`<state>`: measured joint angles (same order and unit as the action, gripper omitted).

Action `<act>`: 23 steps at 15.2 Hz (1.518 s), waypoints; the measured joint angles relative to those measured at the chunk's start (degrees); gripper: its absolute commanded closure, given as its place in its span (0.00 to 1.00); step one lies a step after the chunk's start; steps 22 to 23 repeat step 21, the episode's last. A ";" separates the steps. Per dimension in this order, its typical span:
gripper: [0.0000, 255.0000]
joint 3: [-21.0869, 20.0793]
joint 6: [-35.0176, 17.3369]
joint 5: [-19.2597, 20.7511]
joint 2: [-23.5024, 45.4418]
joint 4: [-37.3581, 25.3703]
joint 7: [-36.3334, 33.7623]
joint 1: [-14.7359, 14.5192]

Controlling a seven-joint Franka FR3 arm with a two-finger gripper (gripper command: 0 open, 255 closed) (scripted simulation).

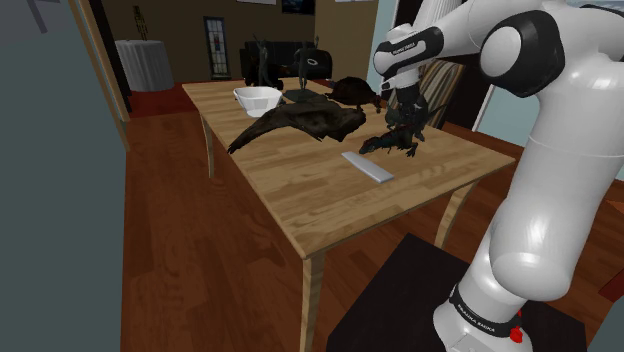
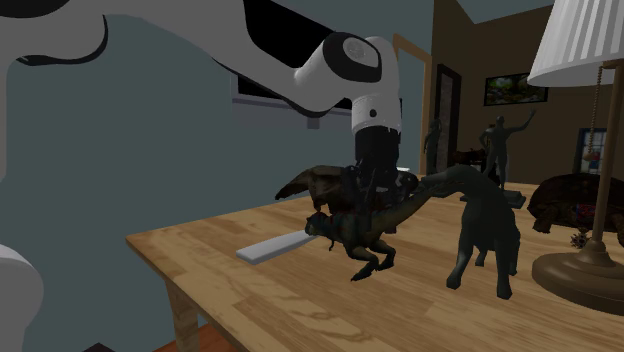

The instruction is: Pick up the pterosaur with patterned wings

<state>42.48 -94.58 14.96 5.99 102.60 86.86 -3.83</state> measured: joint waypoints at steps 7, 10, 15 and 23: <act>1.00 -0.01 0.70 0.08 -0.16 -0.55 0.11 -0.05; 1.00 0.02 2.90 0.16 -0.31 -2.71 0.69 -0.07; 1.00 0.03 6.31 0.18 -0.34 -6.21 1.58 -0.11; 1.00 0.12 10.49 0.12 -0.12 -10.75 2.87 -0.04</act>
